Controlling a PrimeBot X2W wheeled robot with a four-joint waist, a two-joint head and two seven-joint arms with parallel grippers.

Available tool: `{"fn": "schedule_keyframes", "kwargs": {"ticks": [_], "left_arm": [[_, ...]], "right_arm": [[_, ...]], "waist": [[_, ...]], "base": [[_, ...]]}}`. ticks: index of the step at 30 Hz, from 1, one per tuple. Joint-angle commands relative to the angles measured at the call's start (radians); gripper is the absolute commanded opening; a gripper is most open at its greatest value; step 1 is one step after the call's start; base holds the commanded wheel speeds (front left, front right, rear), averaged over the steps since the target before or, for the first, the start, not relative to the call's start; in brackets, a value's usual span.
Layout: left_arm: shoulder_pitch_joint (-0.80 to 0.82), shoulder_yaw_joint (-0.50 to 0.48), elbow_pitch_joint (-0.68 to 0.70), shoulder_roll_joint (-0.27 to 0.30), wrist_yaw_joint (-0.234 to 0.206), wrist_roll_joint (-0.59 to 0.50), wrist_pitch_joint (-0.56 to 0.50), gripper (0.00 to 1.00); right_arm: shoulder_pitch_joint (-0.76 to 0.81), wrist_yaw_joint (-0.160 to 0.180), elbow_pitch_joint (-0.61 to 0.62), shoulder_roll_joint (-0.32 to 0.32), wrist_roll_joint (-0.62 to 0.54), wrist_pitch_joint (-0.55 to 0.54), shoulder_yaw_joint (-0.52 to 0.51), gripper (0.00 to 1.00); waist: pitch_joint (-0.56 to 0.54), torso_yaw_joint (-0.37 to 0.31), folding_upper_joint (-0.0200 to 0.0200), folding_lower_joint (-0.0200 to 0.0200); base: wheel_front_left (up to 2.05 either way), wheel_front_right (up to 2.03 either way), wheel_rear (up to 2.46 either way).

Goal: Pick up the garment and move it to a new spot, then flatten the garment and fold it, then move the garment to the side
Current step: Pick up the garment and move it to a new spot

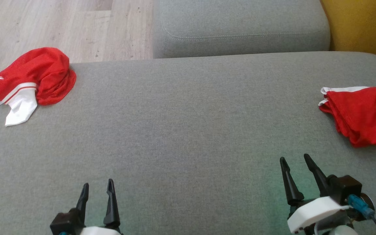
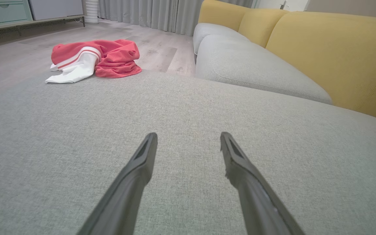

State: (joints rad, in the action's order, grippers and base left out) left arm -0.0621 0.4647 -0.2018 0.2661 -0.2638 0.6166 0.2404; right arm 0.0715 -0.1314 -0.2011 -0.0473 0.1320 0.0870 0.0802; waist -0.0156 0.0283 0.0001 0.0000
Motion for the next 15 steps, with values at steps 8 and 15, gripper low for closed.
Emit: {"fn": "schedule_keyframes", "kwargs": {"ticks": [8,15], "left_arm": [[0.044,-0.02,0.022,0.011,0.006,0.002,0.011,1.0],[0.048,-0.014,0.022,0.008,0.006,0.002,0.009,1.0]], "right_arm": [[-0.017,0.001,0.051,-0.003,-0.005,0.01,0.015,1.0],[-0.007,0.001,0.058,-0.003,-0.01,0.009,0.006,1.0]], "waist": [[0.0,0.003,-0.0001,0.0],[-0.003,0.053,-0.0001,0.0]], "base": [[0.0,0.0,0.0],[0.0,0.0,0.0]]}}
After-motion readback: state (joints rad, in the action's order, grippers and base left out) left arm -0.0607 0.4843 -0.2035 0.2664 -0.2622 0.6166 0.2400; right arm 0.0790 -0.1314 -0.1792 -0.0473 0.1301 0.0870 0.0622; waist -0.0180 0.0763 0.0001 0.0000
